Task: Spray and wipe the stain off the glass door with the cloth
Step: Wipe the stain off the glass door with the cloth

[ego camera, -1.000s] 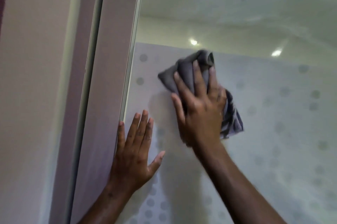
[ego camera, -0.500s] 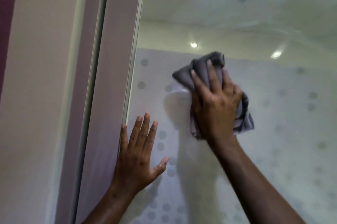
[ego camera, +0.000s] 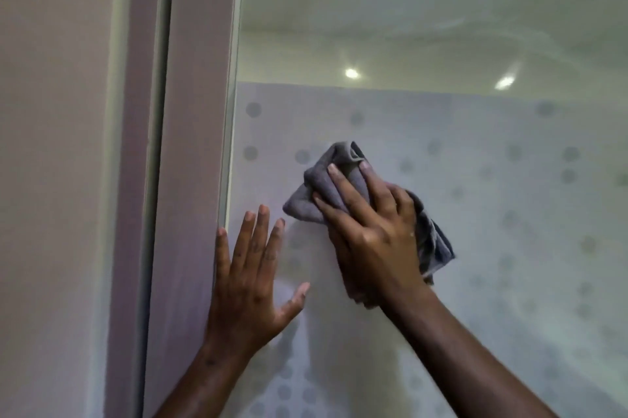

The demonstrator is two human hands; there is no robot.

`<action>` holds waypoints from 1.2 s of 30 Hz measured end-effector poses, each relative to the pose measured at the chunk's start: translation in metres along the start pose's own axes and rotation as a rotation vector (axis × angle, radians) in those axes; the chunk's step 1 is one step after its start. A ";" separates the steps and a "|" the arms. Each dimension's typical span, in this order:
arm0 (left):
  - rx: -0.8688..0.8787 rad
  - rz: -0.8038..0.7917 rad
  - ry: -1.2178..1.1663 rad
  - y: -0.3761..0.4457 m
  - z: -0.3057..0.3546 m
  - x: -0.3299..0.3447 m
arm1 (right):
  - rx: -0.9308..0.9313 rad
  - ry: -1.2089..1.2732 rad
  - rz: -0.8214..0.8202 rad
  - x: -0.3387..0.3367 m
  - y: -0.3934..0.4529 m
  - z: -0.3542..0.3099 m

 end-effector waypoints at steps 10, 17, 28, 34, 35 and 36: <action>0.003 -0.003 -0.010 -0.002 0.000 0.004 | 0.538 -0.001 0.099 -0.014 0.106 0.093; 0.005 0.006 -0.012 -0.001 0.002 0.000 | 0.242 0.023 0.069 -0.009 0.035 0.035; 0.006 0.007 -0.019 -0.001 0.000 0.001 | 0.100 -0.090 0.014 -0.014 0.036 0.051; 0.003 0.001 -0.013 -0.002 0.000 0.002 | 0.338 -0.022 0.067 -0.006 0.109 0.056; 0.003 0.003 -0.014 -0.001 0.000 0.002 | 0.310 -0.012 0.063 -0.005 0.103 0.049; 0.003 0.007 -0.016 -0.001 0.001 0.002 | 0.264 -0.002 0.051 -0.004 0.092 0.042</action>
Point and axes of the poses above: each hand's wrist, its own y-axis towards the middle knuckle, its own x-axis out of the palm, z = x × y, the point moved 2 cm from there along y, towards the middle knuckle, and after that the axes turned 2 degrees about -y, right-handed, at the moved point
